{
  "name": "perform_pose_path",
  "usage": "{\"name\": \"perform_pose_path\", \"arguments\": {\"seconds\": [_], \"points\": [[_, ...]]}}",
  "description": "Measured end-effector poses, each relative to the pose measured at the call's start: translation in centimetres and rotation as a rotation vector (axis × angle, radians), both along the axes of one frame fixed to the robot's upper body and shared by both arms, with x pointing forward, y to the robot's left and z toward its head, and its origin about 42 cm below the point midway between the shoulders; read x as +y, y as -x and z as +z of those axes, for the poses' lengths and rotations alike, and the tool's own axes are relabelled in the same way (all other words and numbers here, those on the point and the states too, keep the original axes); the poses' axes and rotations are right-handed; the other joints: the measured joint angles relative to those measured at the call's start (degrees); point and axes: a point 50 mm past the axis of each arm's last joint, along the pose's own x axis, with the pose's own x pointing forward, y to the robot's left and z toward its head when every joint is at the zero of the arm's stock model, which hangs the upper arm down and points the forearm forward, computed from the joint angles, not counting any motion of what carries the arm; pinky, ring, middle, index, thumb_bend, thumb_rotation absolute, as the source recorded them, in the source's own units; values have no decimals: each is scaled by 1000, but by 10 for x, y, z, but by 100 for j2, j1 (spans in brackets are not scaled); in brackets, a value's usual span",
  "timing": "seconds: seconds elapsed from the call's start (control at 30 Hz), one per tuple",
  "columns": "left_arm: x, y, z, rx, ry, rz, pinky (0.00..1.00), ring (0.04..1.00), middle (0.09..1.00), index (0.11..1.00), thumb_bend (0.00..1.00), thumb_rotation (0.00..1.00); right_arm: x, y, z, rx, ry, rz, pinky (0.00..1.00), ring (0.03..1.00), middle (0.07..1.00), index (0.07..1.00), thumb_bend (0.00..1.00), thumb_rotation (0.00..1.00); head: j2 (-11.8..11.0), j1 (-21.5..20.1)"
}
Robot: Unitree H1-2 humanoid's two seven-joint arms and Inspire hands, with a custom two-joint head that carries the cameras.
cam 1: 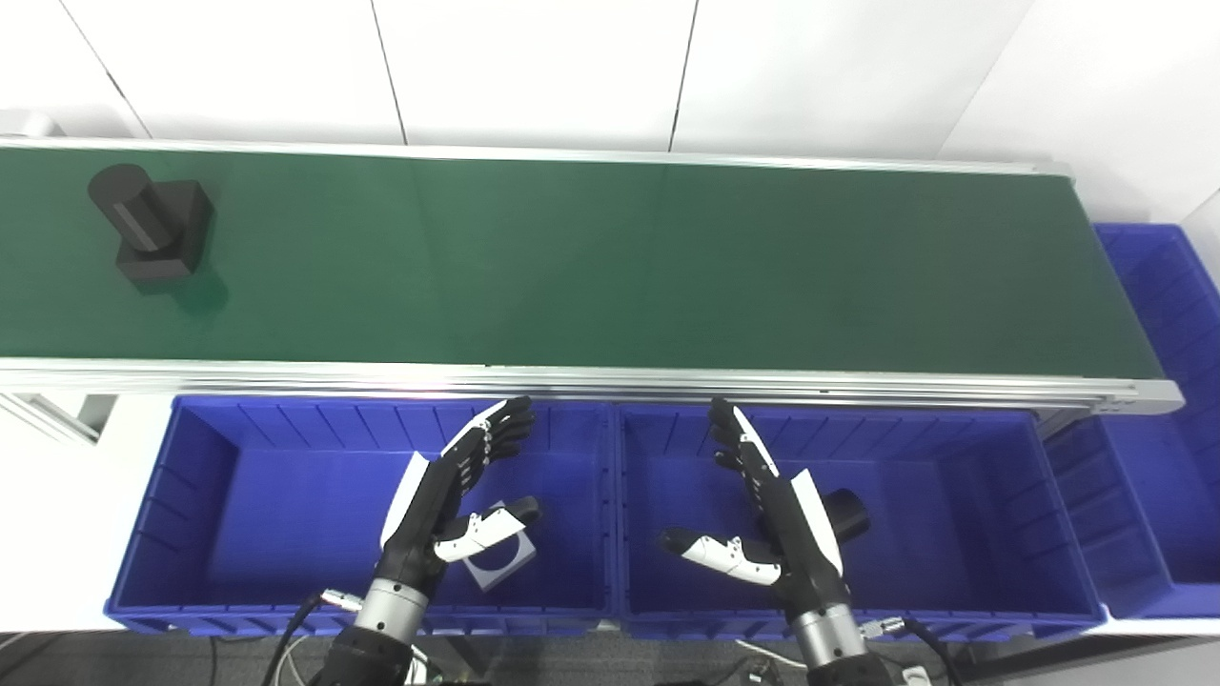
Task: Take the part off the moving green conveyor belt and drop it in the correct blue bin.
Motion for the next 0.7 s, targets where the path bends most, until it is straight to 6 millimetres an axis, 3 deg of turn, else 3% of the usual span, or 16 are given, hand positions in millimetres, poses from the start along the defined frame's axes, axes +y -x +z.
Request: {"name": "perform_pose_path", "arguments": {"seconds": [0.7], "points": [[0,0,-1,3,-6,6,806,828,839,842,776,624,1,0,0,-1,2,1,871,929,951,957,860,546,-9,0]]}}
